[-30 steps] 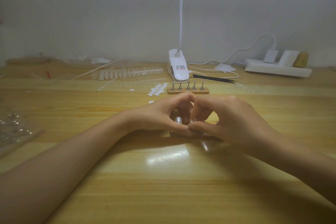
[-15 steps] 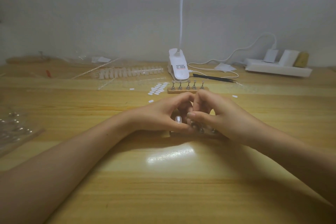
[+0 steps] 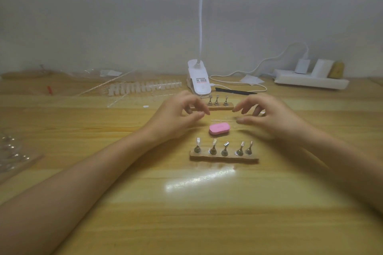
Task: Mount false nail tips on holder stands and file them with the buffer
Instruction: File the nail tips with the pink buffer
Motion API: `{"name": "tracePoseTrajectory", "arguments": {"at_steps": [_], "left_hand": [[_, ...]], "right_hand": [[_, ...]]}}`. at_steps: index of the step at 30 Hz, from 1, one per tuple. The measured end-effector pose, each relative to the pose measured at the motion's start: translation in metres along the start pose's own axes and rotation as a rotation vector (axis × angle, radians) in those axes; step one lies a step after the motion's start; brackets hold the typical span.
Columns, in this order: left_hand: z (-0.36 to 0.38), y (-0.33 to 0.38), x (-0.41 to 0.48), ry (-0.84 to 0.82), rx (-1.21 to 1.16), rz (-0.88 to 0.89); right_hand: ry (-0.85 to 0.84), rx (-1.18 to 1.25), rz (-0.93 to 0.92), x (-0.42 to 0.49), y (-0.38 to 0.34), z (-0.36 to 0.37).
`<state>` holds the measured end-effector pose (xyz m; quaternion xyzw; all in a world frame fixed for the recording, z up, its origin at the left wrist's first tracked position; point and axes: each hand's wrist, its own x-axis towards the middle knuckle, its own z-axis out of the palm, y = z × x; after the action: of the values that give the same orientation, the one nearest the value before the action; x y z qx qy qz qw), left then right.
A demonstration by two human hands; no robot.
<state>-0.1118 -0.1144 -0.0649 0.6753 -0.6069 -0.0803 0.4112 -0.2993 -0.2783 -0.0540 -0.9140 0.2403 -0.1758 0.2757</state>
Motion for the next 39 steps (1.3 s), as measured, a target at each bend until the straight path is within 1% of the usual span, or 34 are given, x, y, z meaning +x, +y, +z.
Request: {"name": "tracePoseTrajectory", "arguments": {"at_steps": [2, 5, 11, 14, 17, 21, 24, 26, 30, 32, 36, 37, 38, 39], "left_hand": [[0.005, -0.006, 0.001, -0.068, 0.139, -0.002], [0.010, -0.008, 0.003, -0.116, 0.227, 0.008], [0.011, -0.007, 0.005, -0.066, 0.175, -0.009], [0.014, -0.007, 0.006, -0.009, 0.160, -0.037], [0.015, -0.008, 0.006, 0.043, 0.131, -0.053], [0.013, -0.003, 0.008, 0.106, 0.106, -0.058], [0.016, 0.005, 0.009, 0.114, 0.015, -0.025], [0.018, 0.008, 0.009, 0.123, -0.013, -0.010], [0.016, 0.007, 0.006, 0.182, 0.006, 0.021], [0.015, 0.006, 0.003, 0.221, 0.104, 0.096], [0.016, 0.009, 0.002, 0.283, 0.534, 0.393], [0.017, 0.008, 0.002, 0.288, 0.611, 0.446], [0.018, 0.008, 0.002, 0.296, 0.640, 0.462], [0.019, 0.008, 0.002, 0.300, 0.615, 0.433]], "right_hand": [[-0.007, -0.057, -0.032, 0.001, 0.006, 0.005], [0.027, -0.059, -0.049, 0.004, 0.011, 0.007], [0.023, 0.107, -0.052, 0.006, 0.014, 0.013], [0.055, 0.140, -0.156, 0.005, 0.011, 0.017], [0.113, 0.109, -0.281, 0.002, 0.008, 0.021], [0.170, 0.064, -0.389, -0.001, 0.006, 0.021], [0.183, -0.002, -0.473, -0.003, 0.005, 0.022], [0.191, -0.054, -0.510, -0.004, 0.004, 0.023], [0.191, -0.087, -0.536, -0.005, 0.002, 0.023], [0.179, -0.122, -0.549, -0.007, 0.000, 0.024], [0.187, -0.099, -0.522, -0.008, -0.001, 0.024], [0.185, -0.091, -0.511, -0.009, 0.000, 0.024], [0.181, -0.091, -0.508, -0.009, 0.000, 0.024], [0.179, -0.098, -0.508, -0.009, 0.001, 0.024]]}}
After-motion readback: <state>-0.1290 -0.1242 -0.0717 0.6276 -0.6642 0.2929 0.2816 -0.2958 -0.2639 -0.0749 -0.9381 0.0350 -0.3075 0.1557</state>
